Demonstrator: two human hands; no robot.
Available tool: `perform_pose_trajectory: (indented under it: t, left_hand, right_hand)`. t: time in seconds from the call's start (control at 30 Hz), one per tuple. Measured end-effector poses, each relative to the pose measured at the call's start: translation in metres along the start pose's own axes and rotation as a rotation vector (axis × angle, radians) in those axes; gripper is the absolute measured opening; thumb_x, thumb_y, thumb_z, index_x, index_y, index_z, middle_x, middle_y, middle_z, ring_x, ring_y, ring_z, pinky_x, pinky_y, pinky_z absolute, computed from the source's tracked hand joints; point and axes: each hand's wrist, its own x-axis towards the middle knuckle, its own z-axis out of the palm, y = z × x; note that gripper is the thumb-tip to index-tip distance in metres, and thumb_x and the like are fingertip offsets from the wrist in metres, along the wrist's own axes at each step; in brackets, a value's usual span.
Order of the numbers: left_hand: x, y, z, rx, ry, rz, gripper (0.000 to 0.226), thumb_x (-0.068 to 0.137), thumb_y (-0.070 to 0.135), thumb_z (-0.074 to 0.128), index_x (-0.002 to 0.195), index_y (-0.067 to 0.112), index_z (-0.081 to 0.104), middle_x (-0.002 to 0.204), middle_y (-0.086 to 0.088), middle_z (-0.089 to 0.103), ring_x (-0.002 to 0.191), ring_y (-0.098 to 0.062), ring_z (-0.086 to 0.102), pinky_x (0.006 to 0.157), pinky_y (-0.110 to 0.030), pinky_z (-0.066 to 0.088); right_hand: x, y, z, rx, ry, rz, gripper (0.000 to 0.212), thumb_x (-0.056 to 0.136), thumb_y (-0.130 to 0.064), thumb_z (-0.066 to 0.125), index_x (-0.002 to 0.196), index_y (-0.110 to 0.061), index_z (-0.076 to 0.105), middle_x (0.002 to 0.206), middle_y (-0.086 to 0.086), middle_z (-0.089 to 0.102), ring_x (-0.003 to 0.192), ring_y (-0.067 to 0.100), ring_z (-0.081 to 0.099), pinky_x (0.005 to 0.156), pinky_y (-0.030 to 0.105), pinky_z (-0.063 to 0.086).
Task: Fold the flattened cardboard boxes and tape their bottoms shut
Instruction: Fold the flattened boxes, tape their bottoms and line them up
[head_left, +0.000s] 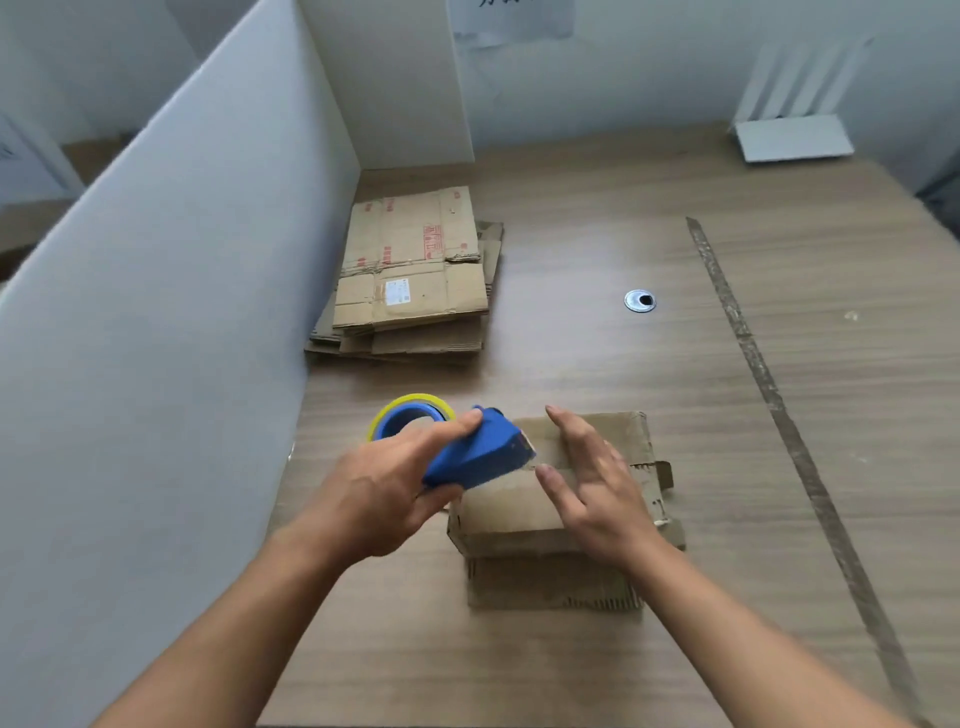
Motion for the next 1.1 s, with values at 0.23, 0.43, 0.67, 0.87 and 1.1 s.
perform_pose_trajectory:
  t: [0.23,0.43,0.67,0.87,1.1]
  left_hand:
    - [0.014,0.001,0.013,0.088,-0.121,0.238,0.092,0.072,0.022,0.086,0.147,0.036,0.035,0.095,0.005,0.067,0.069,-0.022,0.063,0.049,-0.032,0.048]
    - [0.023,0.01,0.008,0.141,-0.203,0.354,0.064,0.082,0.043,0.047,0.144,0.036,0.036,0.09,0.007,0.064,0.067,-0.02,0.06,0.048,-0.029,0.046]
    - [0.026,0.014,0.02,0.124,-0.23,0.358,0.07,0.085,0.046,0.053,0.149,0.044,0.026,0.089,0.01,0.059,0.067,-0.018,0.058,0.047,-0.03,0.044]
    - [0.032,0.016,0.031,0.111,-0.366,0.16,0.084,0.092,0.053,0.05,0.126,0.077,-0.023,0.121,0.012,0.058,0.095,-0.023,0.06,0.067,-0.035,0.047]
    - [0.036,0.017,0.032,0.16,-0.39,0.102,0.08,0.096,0.05,0.051,0.135,0.061,-0.018,0.132,0.015,0.051,0.109,-0.02,0.057,0.077,-0.035,0.048]
  right_hand:
    - [-0.001,0.004,-0.019,0.279,-0.058,-0.025,0.059,0.095,-0.038,0.054,0.145,-0.054,0.026,0.155,-0.011,0.032,0.143,0.001,0.029,0.118,0.035,0.031]
    - [0.003,0.003,-0.026,0.378,-0.041,0.101,0.071,0.094,-0.031,0.067,0.148,-0.047,0.025,0.155,-0.015,0.03,0.14,-0.002,0.031,0.113,0.022,0.03]
    - [0.007,0.012,-0.025,0.438,0.042,0.159,0.009,0.09,-0.018,0.072,0.09,-0.012,0.064,0.142,-0.011,0.047,0.132,-0.001,0.043,0.111,0.021,0.033]
    - [0.003,0.013,-0.024,0.468,0.127,0.141,0.018,0.087,-0.007,0.073,0.075,-0.011,0.059,0.122,-0.018,0.057,0.116,-0.005,0.054,0.097,0.015,0.04]
    - [-0.006,0.012,-0.058,1.154,0.472,0.435,0.027,0.096,0.009,0.05,0.077,-0.009,0.048,0.102,0.01,0.07,0.1,0.024,0.069,0.091,0.039,0.057]
